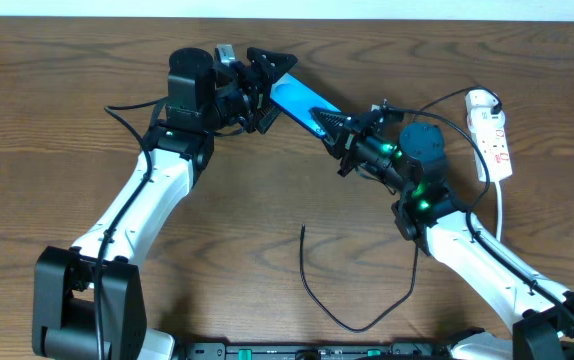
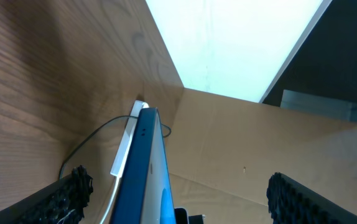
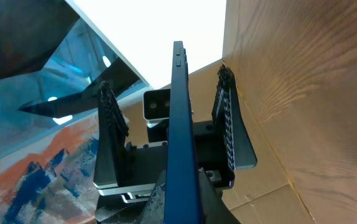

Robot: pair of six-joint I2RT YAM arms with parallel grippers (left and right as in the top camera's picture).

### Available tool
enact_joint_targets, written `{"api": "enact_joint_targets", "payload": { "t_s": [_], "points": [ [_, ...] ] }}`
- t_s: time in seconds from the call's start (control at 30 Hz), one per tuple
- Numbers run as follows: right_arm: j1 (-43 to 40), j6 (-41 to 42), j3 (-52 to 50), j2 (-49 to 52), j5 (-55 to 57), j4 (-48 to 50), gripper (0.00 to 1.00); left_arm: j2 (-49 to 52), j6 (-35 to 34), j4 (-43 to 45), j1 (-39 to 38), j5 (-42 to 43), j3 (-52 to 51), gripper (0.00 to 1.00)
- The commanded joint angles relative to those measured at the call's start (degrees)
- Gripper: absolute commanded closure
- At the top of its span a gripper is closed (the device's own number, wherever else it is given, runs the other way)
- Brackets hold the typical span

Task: Plug charger to phone and switch on socket
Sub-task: 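Regrasp the phone's left end with the left gripper, holding it horizontally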

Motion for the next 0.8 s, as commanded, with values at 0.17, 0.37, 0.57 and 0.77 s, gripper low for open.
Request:
{"api": "enact_joint_targets", "payload": {
  "t_s": [0.17, 0.37, 0.57, 0.77],
  "points": [
    [0.92, 0.94, 0.79, -0.37, 0.11, 0.94, 0.99, -1.27, -0.26, 0.11, 0.07, -0.52, 1.92, 0.32],
    [0.92, 0.94, 0.79, -0.37, 0.09, 0.94, 0.99, -1.27, -0.26, 0.11, 0.07, -0.48, 1.92, 0.49],
    [1.49, 0.94, 0.79, -0.37, 0.09, 1.27, 0.99, -1.27, -0.26, 0.07, 0.07, -0.48, 1.92, 0.49],
    [1.81, 0.72, 0.79, -0.37, 0.31, 2.27, 0.99, -1.27, -0.24, -0.11, 0.07, -0.46, 1.92, 0.49]
  ]
}}
